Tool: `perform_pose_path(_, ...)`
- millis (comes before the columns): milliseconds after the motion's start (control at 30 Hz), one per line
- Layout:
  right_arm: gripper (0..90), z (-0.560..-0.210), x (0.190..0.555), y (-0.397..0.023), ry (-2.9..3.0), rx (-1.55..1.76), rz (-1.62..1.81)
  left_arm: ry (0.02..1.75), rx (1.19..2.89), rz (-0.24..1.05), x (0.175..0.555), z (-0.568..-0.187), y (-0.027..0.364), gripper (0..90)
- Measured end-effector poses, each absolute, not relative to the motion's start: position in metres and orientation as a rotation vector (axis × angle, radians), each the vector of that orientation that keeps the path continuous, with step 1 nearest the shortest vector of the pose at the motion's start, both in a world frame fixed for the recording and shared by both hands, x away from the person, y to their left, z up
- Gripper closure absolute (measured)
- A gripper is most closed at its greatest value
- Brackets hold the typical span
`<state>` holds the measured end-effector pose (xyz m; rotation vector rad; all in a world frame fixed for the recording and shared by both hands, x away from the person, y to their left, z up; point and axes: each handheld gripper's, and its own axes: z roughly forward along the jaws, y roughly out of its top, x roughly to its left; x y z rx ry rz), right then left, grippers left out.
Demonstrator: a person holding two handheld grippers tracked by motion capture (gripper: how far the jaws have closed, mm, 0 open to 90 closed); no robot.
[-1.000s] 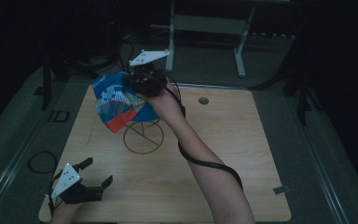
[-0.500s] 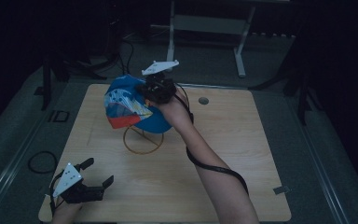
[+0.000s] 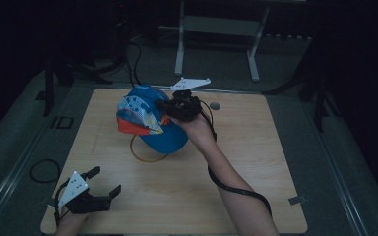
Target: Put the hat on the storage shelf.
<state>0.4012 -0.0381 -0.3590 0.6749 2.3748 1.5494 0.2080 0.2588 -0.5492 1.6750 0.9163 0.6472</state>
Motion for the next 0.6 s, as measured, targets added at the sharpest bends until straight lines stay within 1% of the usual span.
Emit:
perform_pose_path(200, 90.0, -0.364, 0.390, -0.035, 2.402, 0.622, 1.555, 0.914, 1.683, 0.640, 0.209, -0.550, 0.257, 2.0)
perform_pose_path(433, 89.6, -0.367, 0.391, -0.027, 2.417, 0.607, 1.554, 0.914, 1.680, 0.639, 0.208, -0.550, 0.257, 2.0)
perform_pose_path(467, 84.9, -0.370, 0.391, -0.025, 2.414, 0.594, 1.552, 0.915, 1.680, 0.639, 0.208, -0.551, 0.258, 2.0)
perform_pose_path(567, 80.6, -0.372, 0.390, -0.025, 2.410, 0.600, 1.556, 0.919, 1.677, 0.640, 0.208, -0.551, 0.258, 2.0)
perform_pose_path(600, 80.6, -0.372, 0.390, -0.026, 2.407, 0.603, 1.556, 0.918, 1.676, 0.639, 0.208, -0.551, 0.258, 2.0)
